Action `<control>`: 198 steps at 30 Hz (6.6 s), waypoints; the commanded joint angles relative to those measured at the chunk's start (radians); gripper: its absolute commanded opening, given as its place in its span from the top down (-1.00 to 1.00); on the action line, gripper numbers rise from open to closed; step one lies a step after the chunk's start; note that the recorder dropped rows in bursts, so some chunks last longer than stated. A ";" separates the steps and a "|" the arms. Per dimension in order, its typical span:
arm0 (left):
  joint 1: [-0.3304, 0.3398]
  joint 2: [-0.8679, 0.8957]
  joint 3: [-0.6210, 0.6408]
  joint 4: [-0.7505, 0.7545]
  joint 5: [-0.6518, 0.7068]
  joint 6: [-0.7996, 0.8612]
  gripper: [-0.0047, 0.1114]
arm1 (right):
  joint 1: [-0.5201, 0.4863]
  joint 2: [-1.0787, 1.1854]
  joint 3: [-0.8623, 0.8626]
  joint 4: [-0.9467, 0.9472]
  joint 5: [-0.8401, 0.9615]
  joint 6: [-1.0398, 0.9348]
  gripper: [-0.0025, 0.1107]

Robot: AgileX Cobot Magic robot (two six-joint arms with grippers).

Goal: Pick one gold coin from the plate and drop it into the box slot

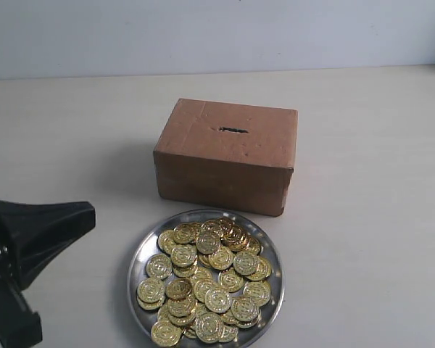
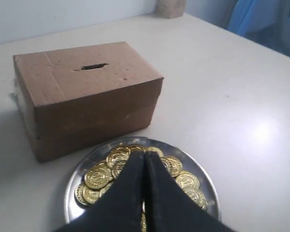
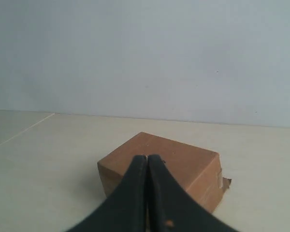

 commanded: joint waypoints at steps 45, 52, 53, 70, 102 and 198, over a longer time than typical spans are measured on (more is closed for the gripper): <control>0.080 -0.137 0.197 0.033 -0.188 0.007 0.92 | 0.071 -0.158 0.242 0.259 0.101 0.323 0.96; 0.382 -0.373 0.197 0.046 -0.180 0.010 0.92 | -0.014 -0.245 0.242 0.261 0.096 0.323 0.96; 0.431 -0.408 0.197 0.046 -0.179 0.010 0.92 | -0.037 -0.245 0.242 0.261 0.096 0.323 0.96; 0.774 -0.821 0.197 0.046 -0.177 0.010 0.92 | -0.254 -0.245 0.242 0.261 0.094 0.323 0.96; 0.774 -0.821 0.197 0.129 0.590 0.010 0.92 | -0.254 -0.245 0.242 -0.621 0.053 0.323 0.96; 0.680 -0.821 0.197 0.142 0.599 0.012 0.92 | -0.221 -0.245 0.242 -0.777 0.032 0.595 0.96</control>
